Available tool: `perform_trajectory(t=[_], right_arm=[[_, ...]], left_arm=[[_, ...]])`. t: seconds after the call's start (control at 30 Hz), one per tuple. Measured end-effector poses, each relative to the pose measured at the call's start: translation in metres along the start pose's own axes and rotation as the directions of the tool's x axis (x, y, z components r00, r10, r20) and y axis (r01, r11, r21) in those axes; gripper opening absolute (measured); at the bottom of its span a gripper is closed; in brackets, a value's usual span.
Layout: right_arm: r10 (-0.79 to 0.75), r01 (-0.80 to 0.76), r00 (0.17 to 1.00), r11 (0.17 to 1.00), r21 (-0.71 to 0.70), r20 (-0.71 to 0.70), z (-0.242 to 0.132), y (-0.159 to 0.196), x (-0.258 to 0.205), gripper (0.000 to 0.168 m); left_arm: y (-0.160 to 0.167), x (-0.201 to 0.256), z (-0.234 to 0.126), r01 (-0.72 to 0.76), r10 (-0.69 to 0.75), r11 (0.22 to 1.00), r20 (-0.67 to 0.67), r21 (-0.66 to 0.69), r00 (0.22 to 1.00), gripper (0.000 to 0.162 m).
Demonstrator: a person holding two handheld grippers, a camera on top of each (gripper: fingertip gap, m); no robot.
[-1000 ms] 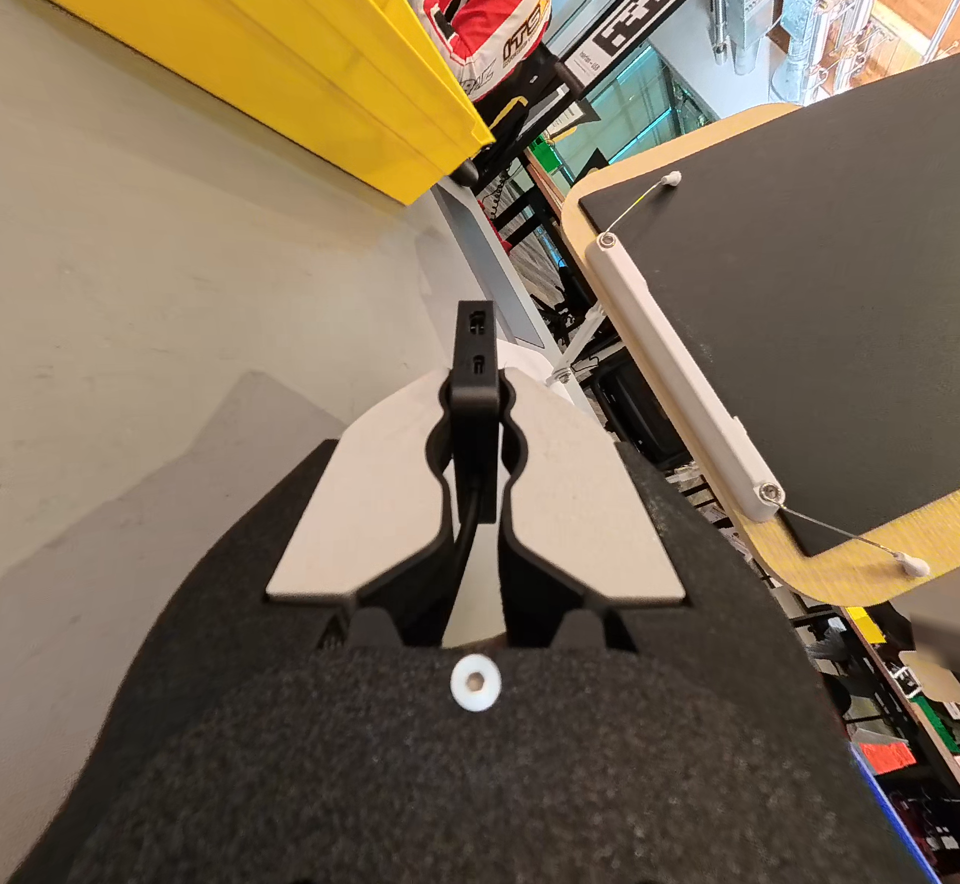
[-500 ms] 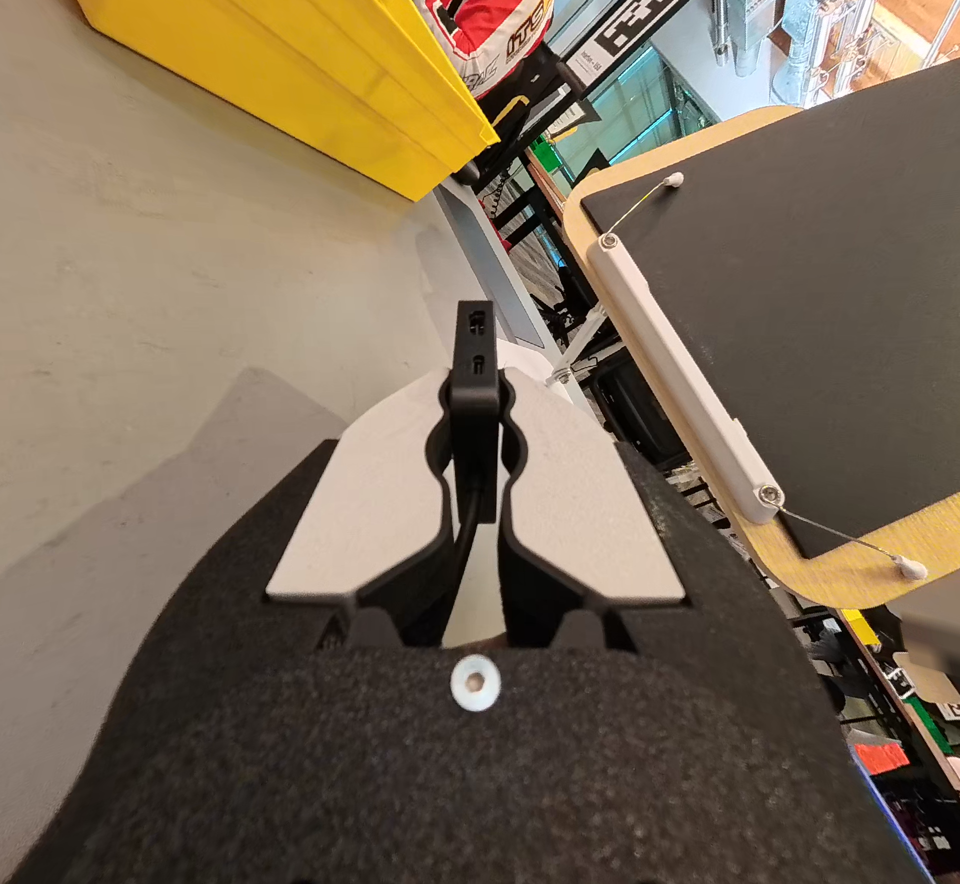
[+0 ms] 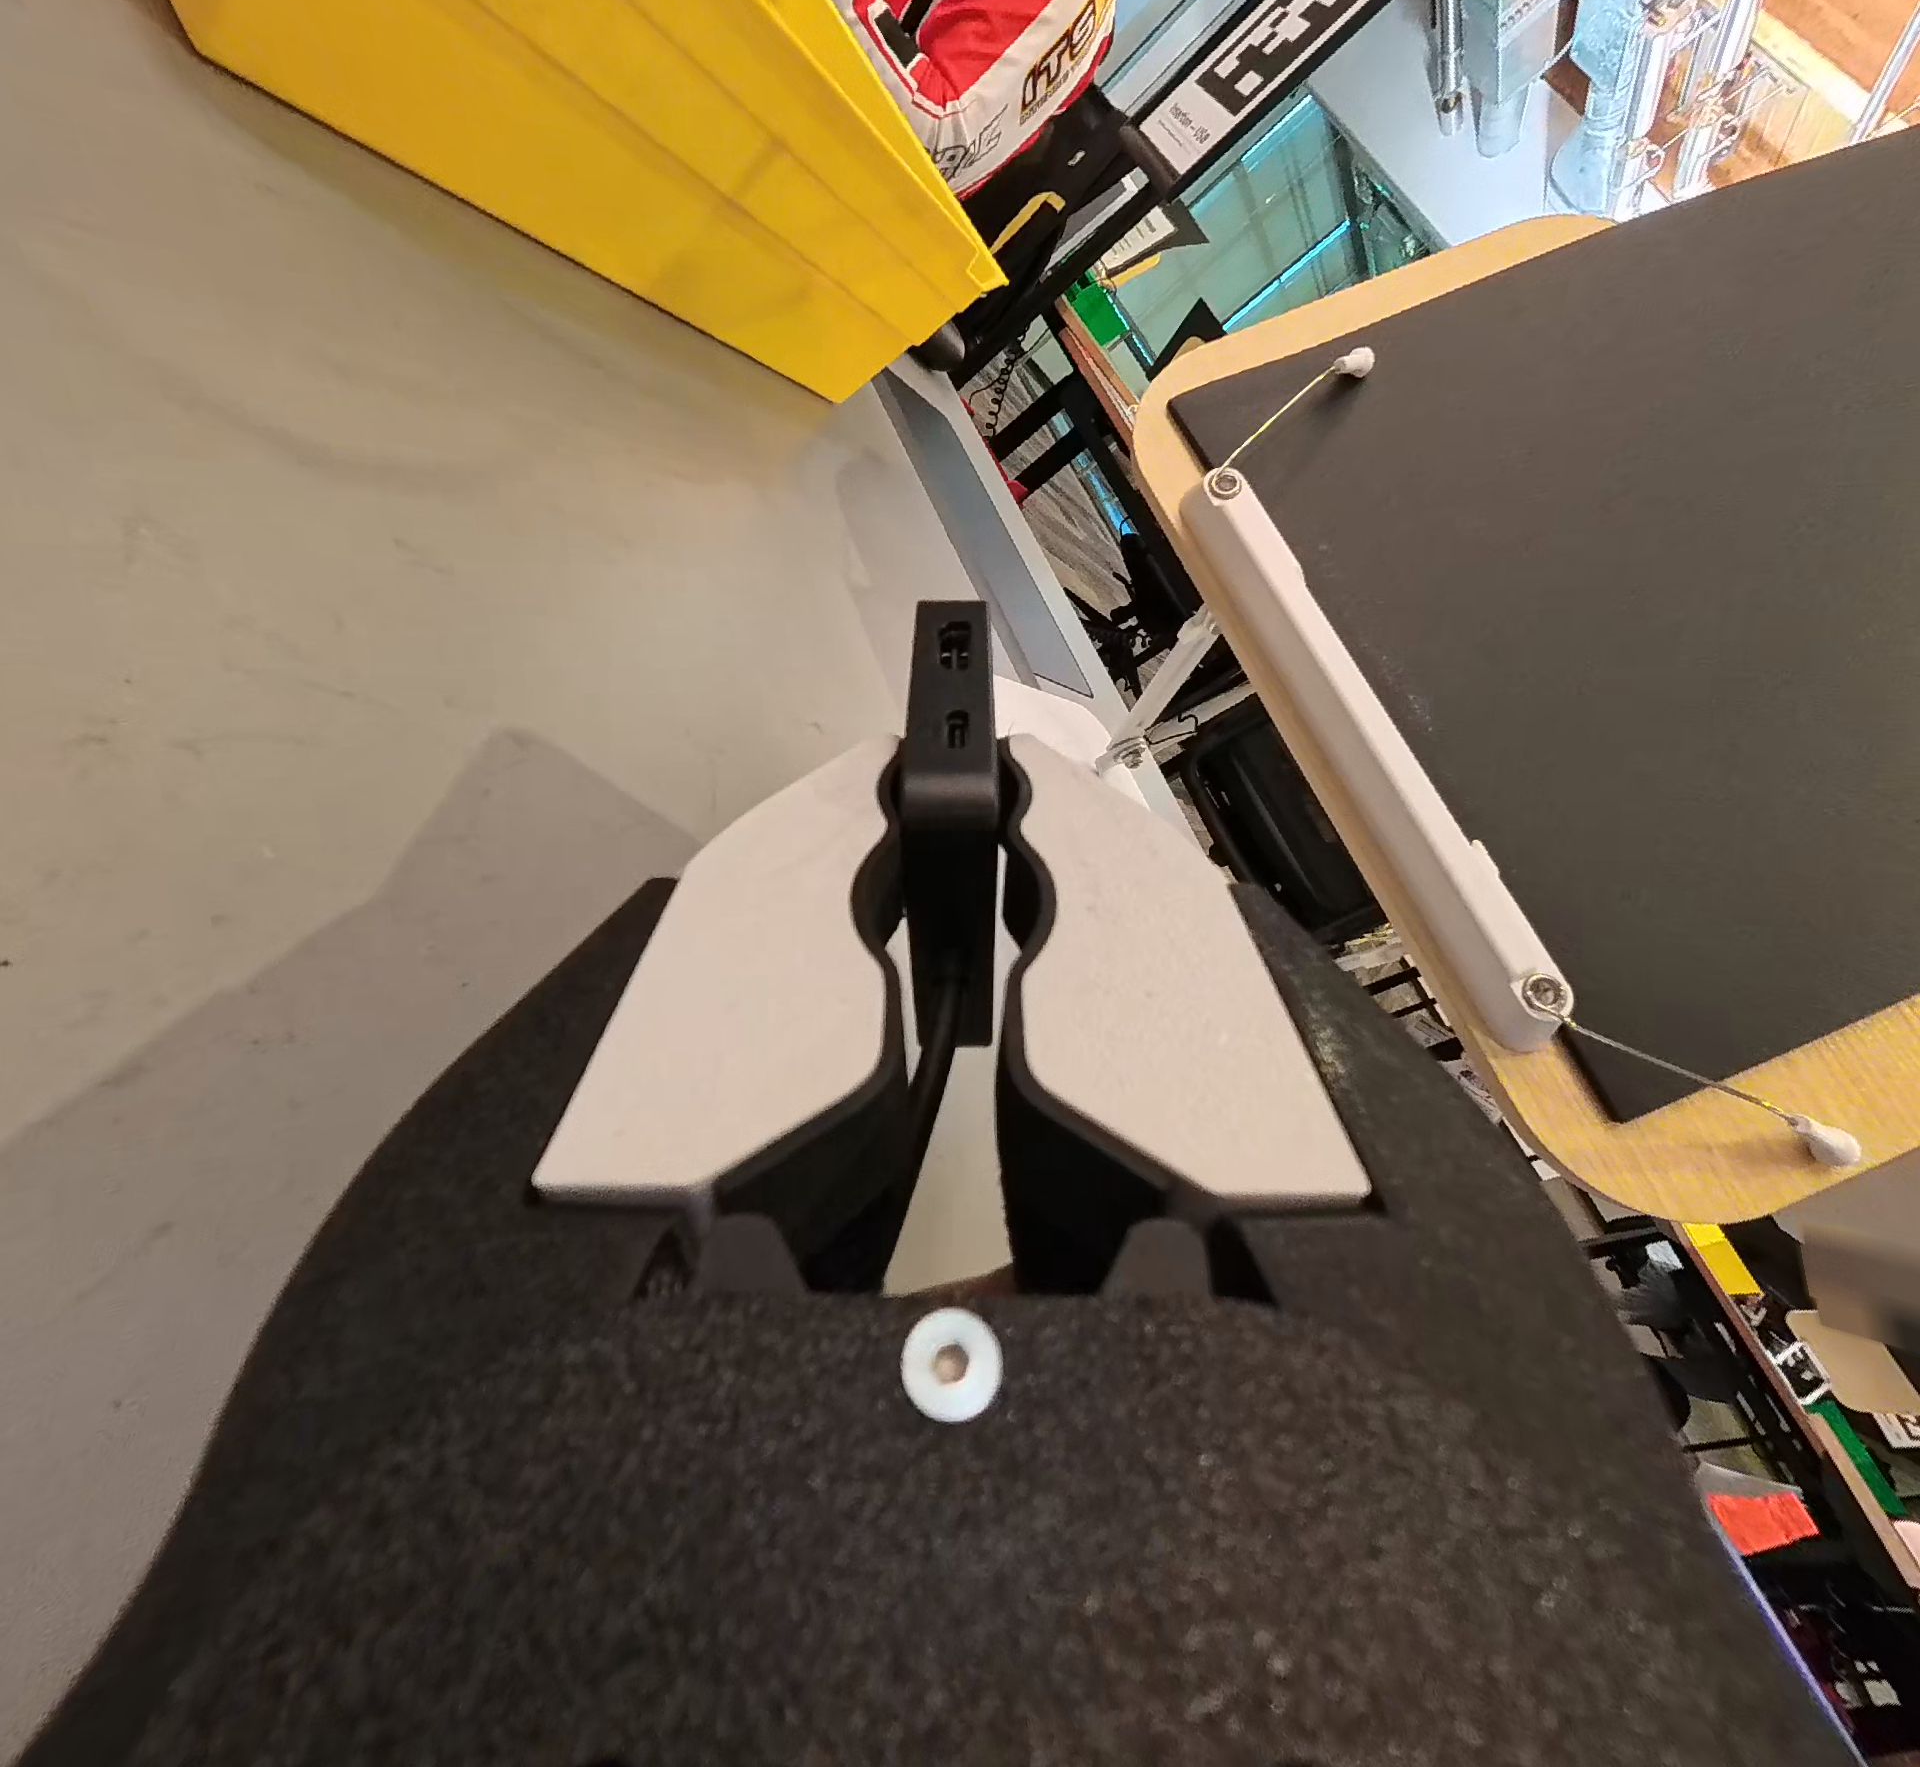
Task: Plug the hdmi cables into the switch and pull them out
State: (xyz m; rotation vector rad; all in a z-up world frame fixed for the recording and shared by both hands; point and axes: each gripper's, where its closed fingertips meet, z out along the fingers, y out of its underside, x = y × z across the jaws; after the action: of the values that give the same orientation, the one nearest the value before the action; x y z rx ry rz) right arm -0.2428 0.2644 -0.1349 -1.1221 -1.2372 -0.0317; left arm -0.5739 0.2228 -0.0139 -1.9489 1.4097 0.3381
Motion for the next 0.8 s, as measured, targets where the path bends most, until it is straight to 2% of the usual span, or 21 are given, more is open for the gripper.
perform_trajectory(t=[0.13,0.2,0.27,0.33,0.4,0.47,0.63,0.8], right_arm=[[-0.002,0.002,1.000,1.000,-0.001,0.003,0.000,0.000,-0.001,0.013],[-0.005,0.005,1.000,1.000,-0.001,0.001,0.001,0.000,0.000,0.013],[-0.005,0.005,1.000,1.000,-0.003,0.003,0.001,0.000,-0.001,0.013],[-0.006,0.006,1.000,1.000,-0.003,0.003,0.001,0.000,-0.001,0.013],[-0.009,0.009,1.000,1.000,-0.004,0.002,0.001,0.000,-0.001,0.013],[-0.007,0.007,1.000,1.000,-0.004,0.004,0.001,0.000,-0.001,0.013],[-0.007,0.007,1.000,1.000,-0.005,0.004,0.001,0.001,-0.001,0.013],[-0.007,0.007,1.000,1.000,-0.005,0.007,0.001,0.001,-0.001,0.013]], left_arm=[[-0.010,-0.014,-0.020,0.002,-0.004,0.999,0.038,0.040,0.999,0.006],[-0.018,-0.015,-0.027,0.033,-0.033,0.995,0.007,0.093,0.999,0.006],[-0.017,-0.009,-0.022,0.059,-0.052,0.992,-0.061,0.108,0.997,0.006],[-0.012,0.007,-0.012,0.102,-0.082,0.990,-0.192,0.095,0.978,0.006],[-0.017,0.014,-0.010,0.175,-0.122,0.971,-0.293,0.161,0.948,0.006],[-0.022,0.005,-0.014,0.239,-0.159,0.943,-0.315,0.232,0.935,0.006],[-0.033,-0.028,-0.029,0.397,-0.261,0.803,-0.337,0.444,0.905,0.006],[-0.045,-0.052,-0.054,0.486,-0.345,0.573,-0.344,0.660,0.874,0.006]])
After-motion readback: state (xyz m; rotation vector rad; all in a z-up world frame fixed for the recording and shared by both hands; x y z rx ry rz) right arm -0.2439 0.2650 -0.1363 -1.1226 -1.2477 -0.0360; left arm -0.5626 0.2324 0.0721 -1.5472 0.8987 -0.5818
